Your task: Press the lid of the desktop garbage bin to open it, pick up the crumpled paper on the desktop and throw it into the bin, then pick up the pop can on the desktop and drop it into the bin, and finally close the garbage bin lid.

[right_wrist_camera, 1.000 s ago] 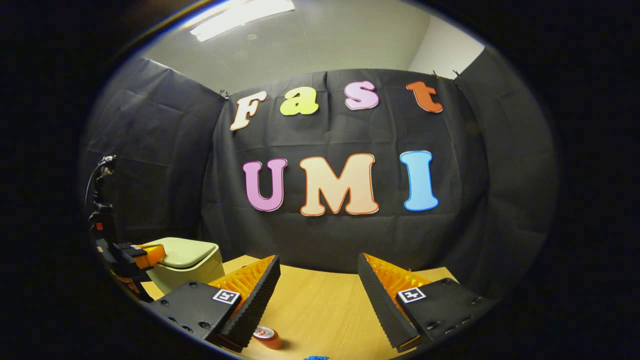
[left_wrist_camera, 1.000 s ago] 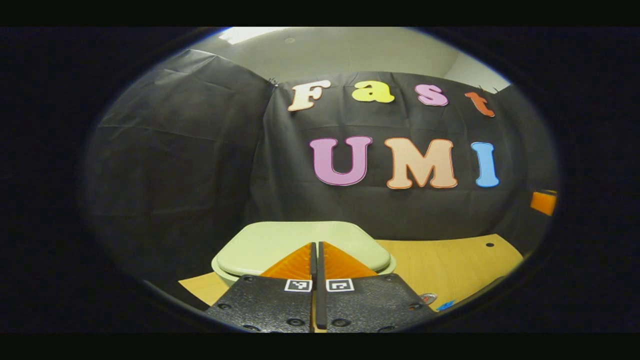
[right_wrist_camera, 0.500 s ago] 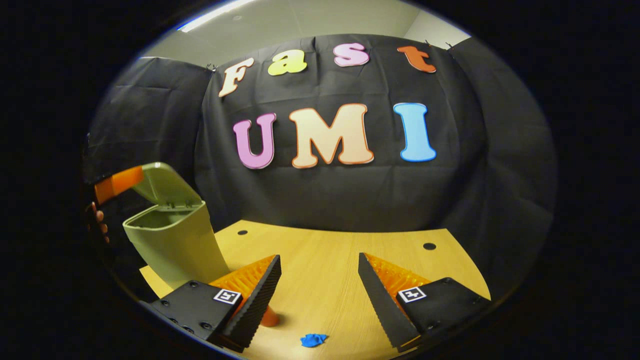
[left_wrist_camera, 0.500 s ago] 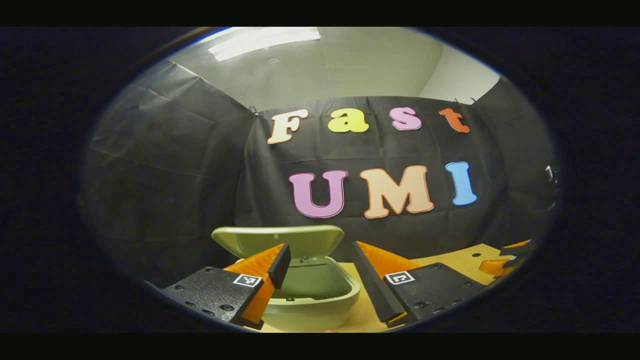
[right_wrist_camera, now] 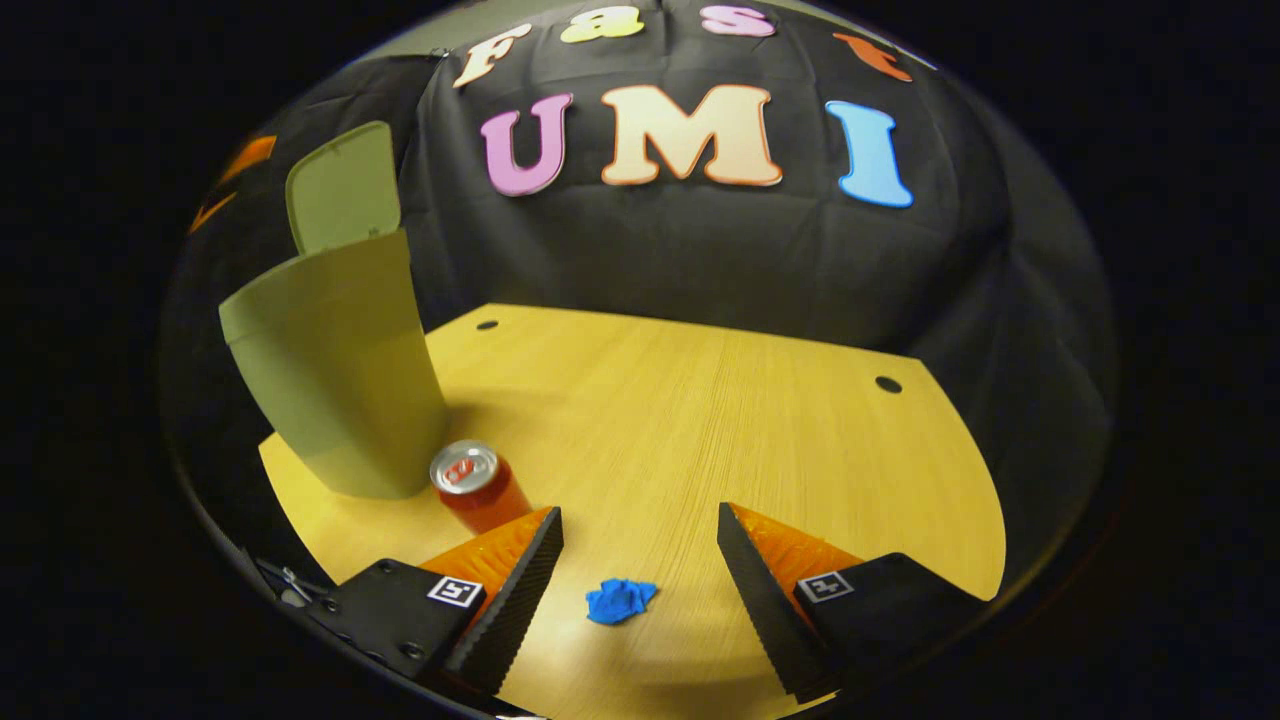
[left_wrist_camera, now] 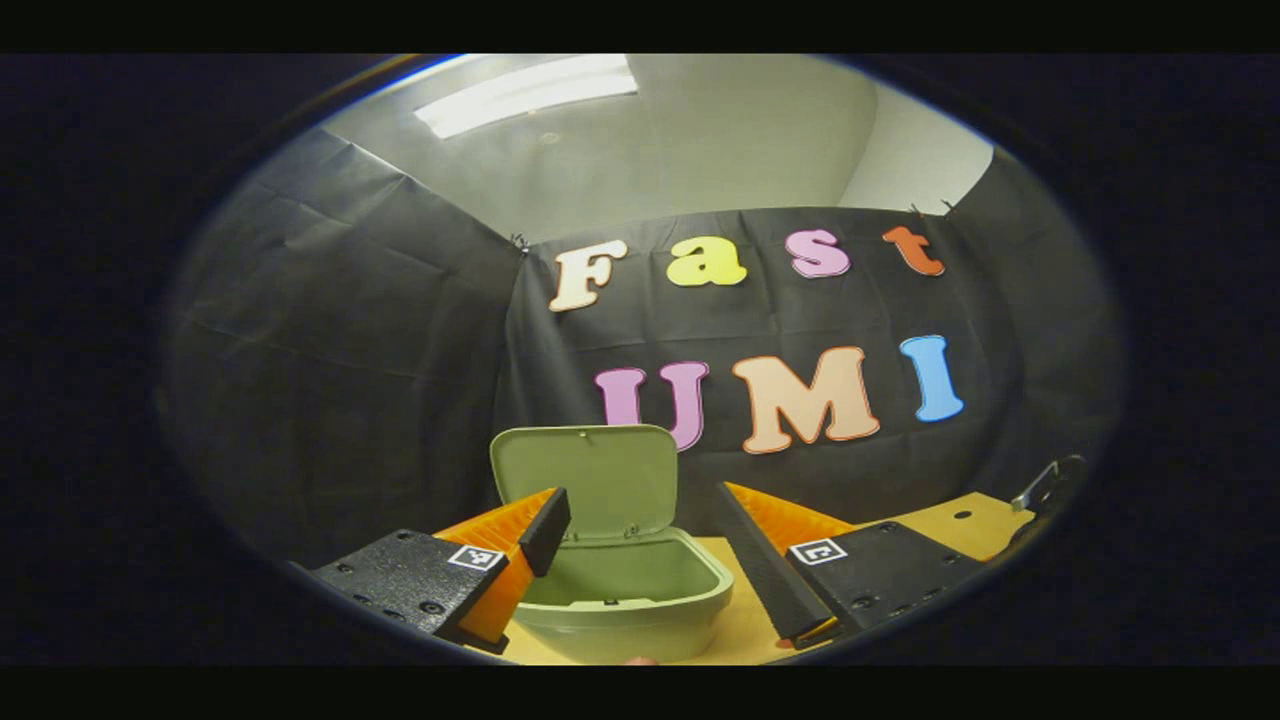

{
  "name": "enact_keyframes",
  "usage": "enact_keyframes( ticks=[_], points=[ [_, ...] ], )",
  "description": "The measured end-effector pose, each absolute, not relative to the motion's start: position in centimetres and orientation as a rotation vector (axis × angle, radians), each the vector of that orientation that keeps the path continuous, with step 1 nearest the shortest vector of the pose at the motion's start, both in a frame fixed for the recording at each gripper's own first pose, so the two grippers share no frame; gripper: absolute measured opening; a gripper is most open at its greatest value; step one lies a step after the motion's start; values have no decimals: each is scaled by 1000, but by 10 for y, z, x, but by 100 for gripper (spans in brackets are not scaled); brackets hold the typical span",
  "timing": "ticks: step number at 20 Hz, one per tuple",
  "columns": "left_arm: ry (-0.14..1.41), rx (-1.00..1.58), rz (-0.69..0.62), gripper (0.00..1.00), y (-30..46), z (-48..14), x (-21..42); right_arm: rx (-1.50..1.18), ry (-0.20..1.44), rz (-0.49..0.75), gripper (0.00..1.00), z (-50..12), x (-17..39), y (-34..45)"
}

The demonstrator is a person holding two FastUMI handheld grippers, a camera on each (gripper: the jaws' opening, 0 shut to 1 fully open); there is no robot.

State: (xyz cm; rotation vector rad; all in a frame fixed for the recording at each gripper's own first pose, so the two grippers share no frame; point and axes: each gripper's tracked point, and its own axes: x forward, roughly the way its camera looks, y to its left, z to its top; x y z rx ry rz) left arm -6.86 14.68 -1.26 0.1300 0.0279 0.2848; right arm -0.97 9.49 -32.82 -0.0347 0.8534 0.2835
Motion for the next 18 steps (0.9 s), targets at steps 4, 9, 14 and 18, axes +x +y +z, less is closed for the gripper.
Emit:
enact_keyframes(
  ticks=[4, 9, 14, 18],
  points=[
    [31, 152, 297, 88, 153, -13, -73, -93, 982, 286, 99, -359, -14, 96],
    [72, 159, 341, 92, 173, -22, -82, -91, 1082, 282, 92, -382, -16, 109],
    [113, 175, 346, 88, 181, -39, -88, -67, 1142, 307, 31, -406, -28, 134],
    [140, 166, 333, 88, 179, -48, -90, -84, 1123, 297, 5, -398, -26, 132]
  ],
)
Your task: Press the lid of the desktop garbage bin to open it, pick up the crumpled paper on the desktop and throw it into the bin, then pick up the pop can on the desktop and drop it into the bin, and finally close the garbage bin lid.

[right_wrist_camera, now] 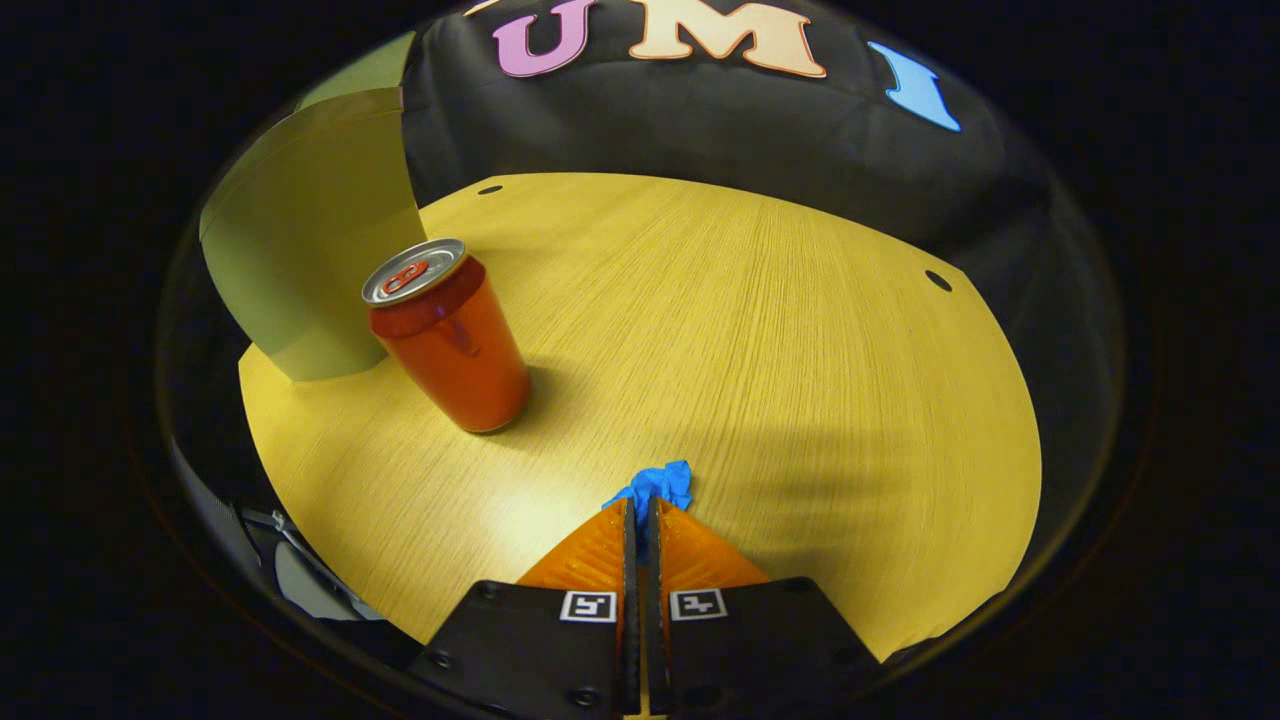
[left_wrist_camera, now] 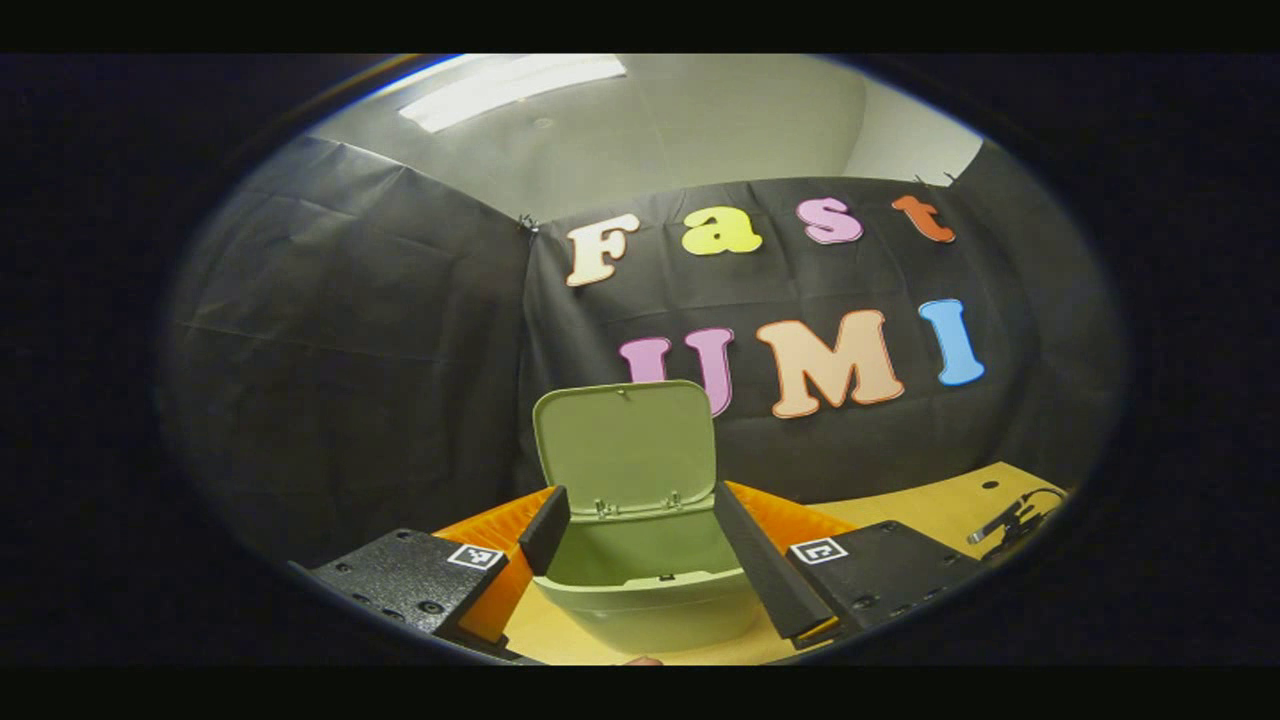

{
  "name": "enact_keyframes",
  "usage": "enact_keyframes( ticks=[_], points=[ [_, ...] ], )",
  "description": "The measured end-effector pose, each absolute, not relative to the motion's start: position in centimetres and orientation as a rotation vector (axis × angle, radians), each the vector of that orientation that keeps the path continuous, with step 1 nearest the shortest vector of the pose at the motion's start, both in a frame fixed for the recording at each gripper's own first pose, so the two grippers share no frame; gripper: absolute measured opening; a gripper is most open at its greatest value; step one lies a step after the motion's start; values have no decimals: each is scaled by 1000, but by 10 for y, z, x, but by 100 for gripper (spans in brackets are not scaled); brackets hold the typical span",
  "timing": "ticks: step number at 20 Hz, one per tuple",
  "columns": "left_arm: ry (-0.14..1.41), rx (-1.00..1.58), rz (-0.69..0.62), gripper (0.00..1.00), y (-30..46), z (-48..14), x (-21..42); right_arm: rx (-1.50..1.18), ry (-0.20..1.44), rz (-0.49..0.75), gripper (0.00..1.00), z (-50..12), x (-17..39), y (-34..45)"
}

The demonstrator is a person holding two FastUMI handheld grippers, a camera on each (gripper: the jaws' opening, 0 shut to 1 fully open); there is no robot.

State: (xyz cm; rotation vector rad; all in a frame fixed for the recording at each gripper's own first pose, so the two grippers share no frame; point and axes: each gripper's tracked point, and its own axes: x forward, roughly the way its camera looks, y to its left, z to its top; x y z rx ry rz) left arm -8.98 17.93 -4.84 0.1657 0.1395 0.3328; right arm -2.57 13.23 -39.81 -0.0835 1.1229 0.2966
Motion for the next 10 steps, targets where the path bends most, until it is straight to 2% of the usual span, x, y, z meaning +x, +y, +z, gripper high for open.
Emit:
enact_keyframes(
  ticks=[1, 2, 3, 4, 5, 6, 7, 10],
  points=[
    [137, 167, 330, 93, 179, -46, -89, -63, 1112, 290, 3, -393, -24, 133],
    [131, 171, 326, 93, 179, -45, -88, -41, 1097, 283, 0, -387, -20, 133],
    [125, 177, 322, 93, 178, -43, -88, -33, 1086, 279, 3, -380, -18, 130],
    [120, 183, 318, 88, 177, -40, -88, -32, 1066, 278, 3, -373, -13, 127],
    [114, 187, 315, 93, 177, -39, -87, -30, 1039, 275, 3, -364, -6, 126],
    [112, 187, 314, 88, 177, -38, -88, -27, 1007, 271, 2, -351, 3, 124],
    [113, 184, 314, 88, 177, -39, -88, -22, 976, 270, 2, -338, 12, 124],
    [125, 174, 316, 93, 179, -44, -90, -22, 866, 266, 3, -295, 45, 127]
  ],
)
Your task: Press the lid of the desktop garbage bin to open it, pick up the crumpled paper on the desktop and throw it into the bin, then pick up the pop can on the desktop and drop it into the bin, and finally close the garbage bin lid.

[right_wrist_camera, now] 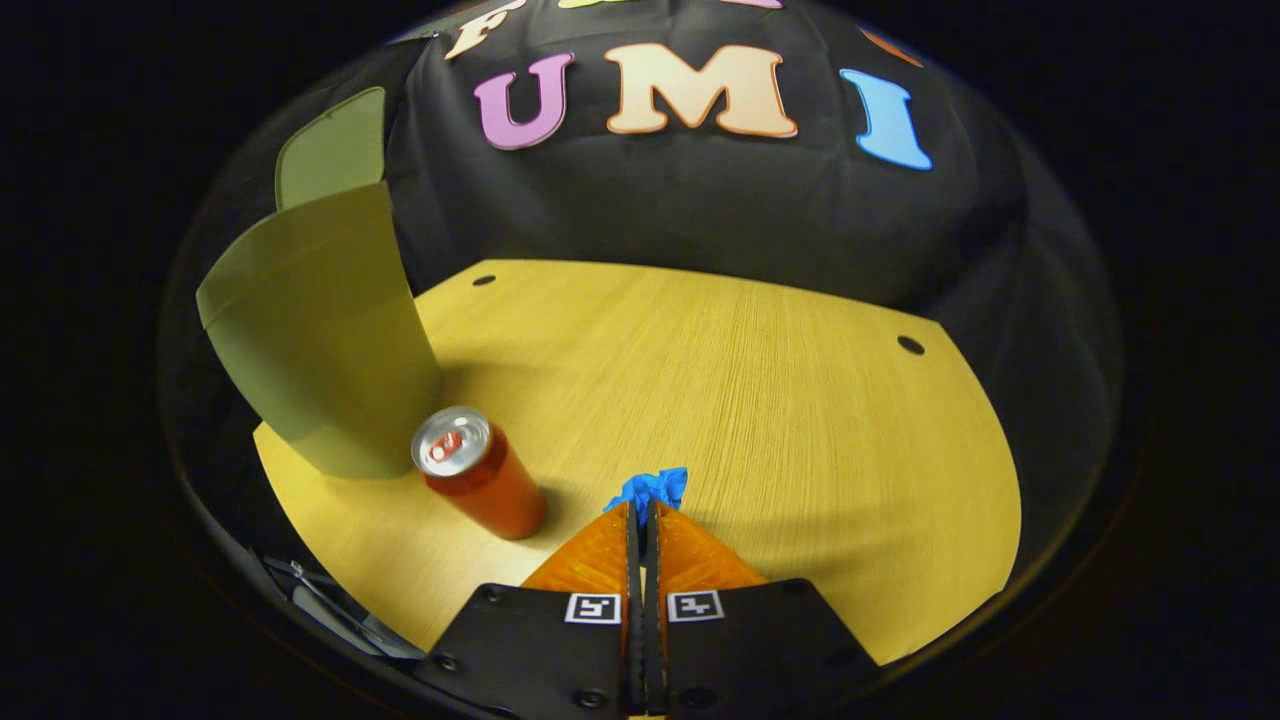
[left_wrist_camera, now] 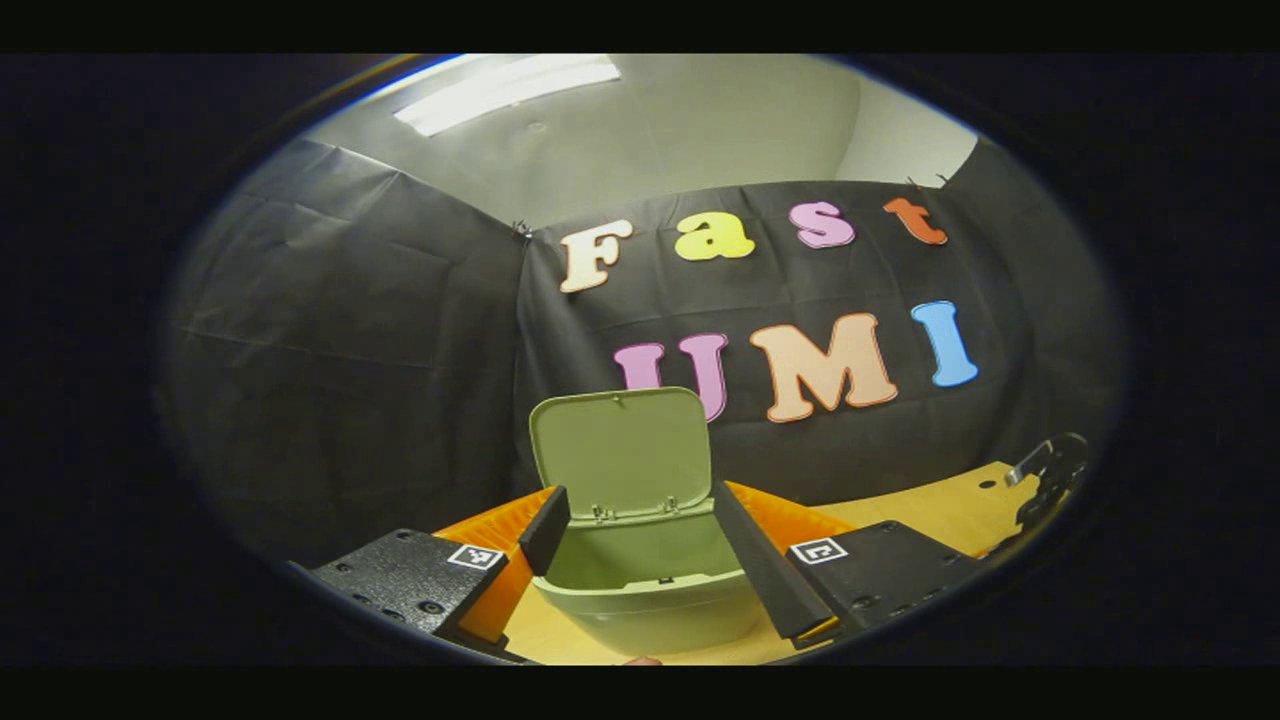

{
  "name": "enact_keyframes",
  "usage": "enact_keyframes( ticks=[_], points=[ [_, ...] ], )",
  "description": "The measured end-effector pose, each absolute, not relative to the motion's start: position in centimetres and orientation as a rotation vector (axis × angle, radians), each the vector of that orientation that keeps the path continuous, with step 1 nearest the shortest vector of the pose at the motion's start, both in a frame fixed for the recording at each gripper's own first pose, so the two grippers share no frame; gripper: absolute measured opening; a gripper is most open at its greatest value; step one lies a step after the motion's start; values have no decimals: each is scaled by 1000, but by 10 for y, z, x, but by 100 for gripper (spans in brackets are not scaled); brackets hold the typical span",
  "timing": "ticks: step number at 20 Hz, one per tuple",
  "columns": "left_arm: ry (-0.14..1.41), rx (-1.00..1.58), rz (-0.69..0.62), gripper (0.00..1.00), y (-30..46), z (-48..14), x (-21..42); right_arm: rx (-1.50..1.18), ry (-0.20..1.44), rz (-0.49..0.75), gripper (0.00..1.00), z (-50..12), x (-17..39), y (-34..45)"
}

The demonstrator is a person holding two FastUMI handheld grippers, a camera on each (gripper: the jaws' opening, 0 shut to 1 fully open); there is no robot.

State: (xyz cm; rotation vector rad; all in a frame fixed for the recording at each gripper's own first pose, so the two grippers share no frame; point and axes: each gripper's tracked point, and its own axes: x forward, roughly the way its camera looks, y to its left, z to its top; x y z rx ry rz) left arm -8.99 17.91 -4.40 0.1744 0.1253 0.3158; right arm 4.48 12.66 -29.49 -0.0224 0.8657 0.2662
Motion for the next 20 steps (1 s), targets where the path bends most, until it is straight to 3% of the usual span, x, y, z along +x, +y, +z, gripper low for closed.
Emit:
enact_keyframes(
  ticks=[1, 10, 15, 20],
  points=[
    [129, 174, 318, 88, 180, -46, -91, -25, 832, 269, 2, -282, 52, 129],
    [157, 189, 340, 93, 196, -58, -102, -48, 453, 421, 2, -128, 123, 211],
    [179, 195, 373, 90, 217, -64, -116, -10, 347, 575, 2, -76, 120, 284],
    [188, 215, 417, 89, 245, -64, -129, -56, 329, 709, 3, -69, 102, 353]
  ],
)
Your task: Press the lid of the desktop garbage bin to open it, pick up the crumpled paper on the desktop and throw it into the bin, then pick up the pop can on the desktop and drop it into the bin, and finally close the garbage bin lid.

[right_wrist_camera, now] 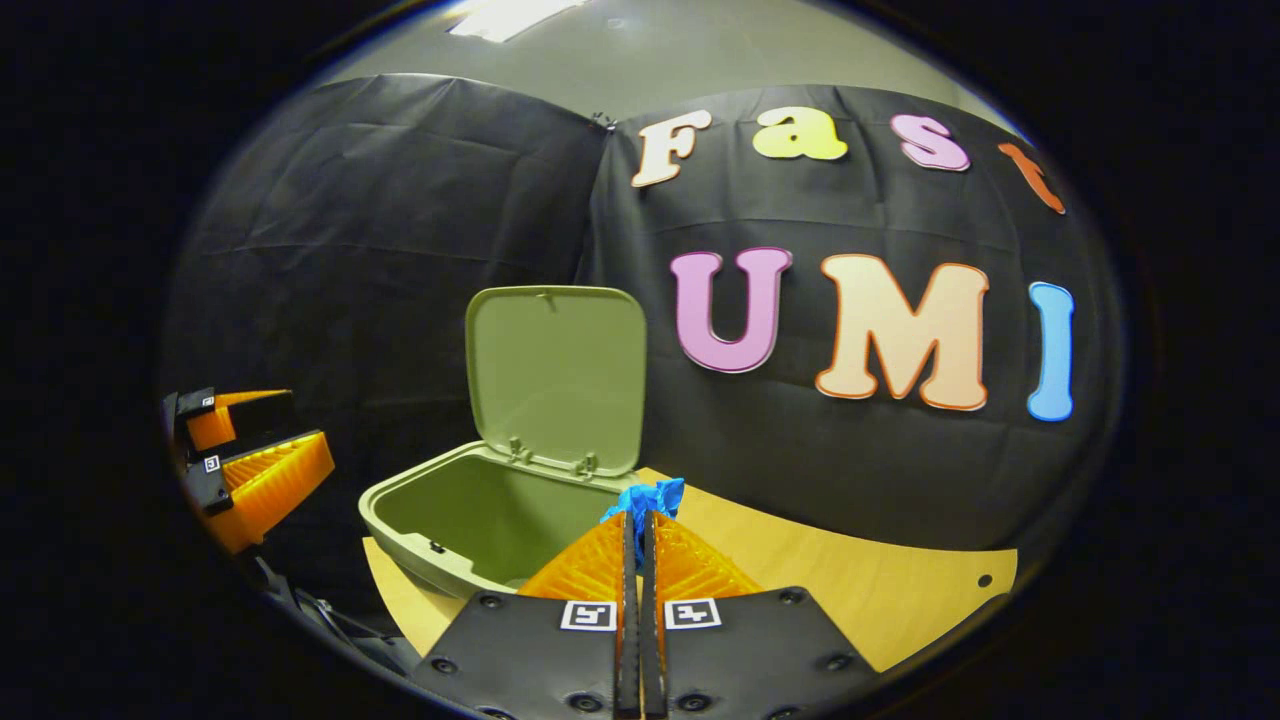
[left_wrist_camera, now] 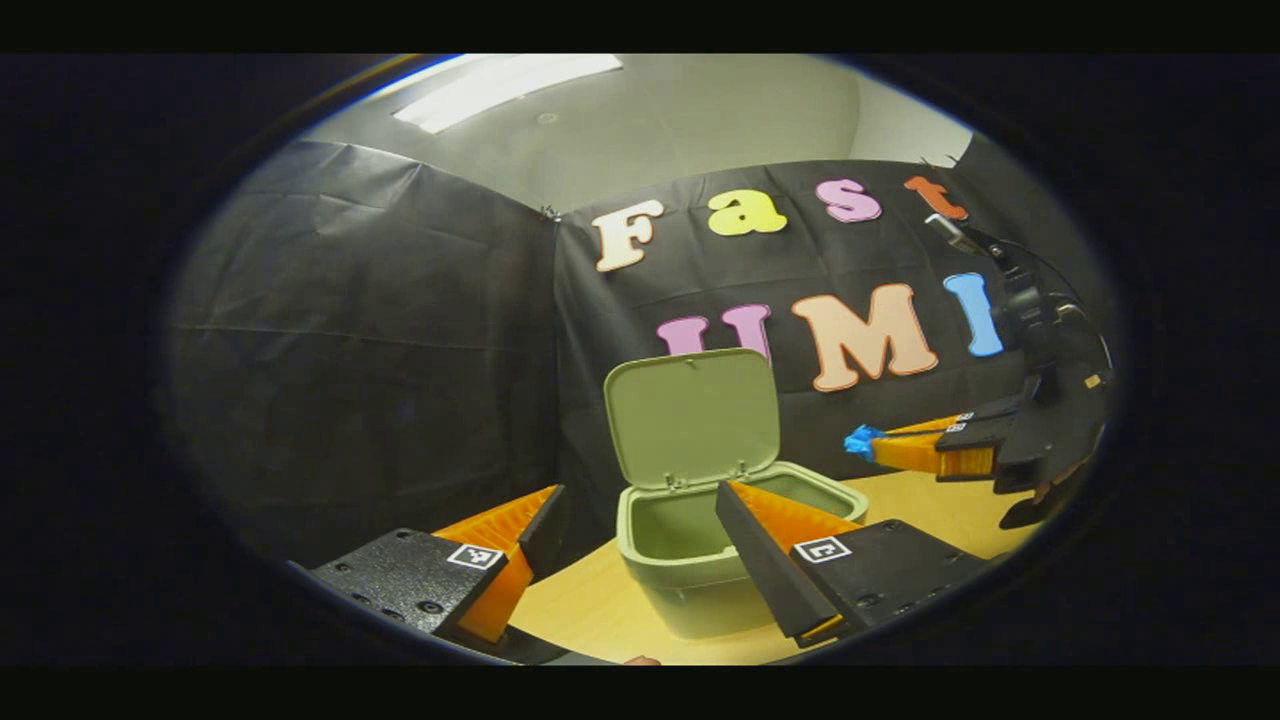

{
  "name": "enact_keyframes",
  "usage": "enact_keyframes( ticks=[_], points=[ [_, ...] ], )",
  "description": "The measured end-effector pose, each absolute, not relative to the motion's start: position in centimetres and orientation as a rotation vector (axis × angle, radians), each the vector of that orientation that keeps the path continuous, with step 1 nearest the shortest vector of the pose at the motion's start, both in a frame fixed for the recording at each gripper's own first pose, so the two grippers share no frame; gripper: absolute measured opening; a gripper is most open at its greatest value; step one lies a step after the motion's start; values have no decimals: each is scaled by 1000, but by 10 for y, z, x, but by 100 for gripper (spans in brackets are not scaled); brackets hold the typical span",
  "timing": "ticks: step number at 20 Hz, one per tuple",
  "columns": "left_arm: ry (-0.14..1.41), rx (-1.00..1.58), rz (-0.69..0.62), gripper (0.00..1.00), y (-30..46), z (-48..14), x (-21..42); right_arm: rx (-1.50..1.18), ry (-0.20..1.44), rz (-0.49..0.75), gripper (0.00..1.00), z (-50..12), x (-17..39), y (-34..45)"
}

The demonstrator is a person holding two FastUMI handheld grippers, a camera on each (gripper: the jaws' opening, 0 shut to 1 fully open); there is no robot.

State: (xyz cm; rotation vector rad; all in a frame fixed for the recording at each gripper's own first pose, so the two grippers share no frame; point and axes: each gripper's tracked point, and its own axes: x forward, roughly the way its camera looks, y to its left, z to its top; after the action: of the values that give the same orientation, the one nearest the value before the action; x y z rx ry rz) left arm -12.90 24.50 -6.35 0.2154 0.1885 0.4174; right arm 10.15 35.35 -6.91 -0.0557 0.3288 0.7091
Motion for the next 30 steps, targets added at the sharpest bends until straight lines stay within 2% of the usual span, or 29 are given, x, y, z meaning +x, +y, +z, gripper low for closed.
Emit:
enact_keyframes(
  ticks=[4, 5, 9, 10, 11, 21, 30],
  points=[
    [195, 219, 432, 90, 260, -66, -135, -62, 335, 789, 3, -73, 90, 392],
    [196, 215, 427, 90, 262, -68, -136, -50, 349, 820, 11, -72, 82, 399],
    [185, 196, 380, 90, 253, -69, -125, -21, 275, 785, 100, -53, 80, 391],
    [182, 191, 361, 95, 248, -70, -121, -15, 254, 763, 98, -47, 80, 381],
    [180, 186, 337, 90, 240, -72, -115, -8, 234, 735, 98, -44, 81, 373],
    [172, 123, 24, 90, 117, -89, -52, 7, 196, 363, 100, -37, 110, 192],
    [359, 9, -239, 91, -2, -175, -47, 29, 249, 52, 98, -52, 74, 19]
  ],
)
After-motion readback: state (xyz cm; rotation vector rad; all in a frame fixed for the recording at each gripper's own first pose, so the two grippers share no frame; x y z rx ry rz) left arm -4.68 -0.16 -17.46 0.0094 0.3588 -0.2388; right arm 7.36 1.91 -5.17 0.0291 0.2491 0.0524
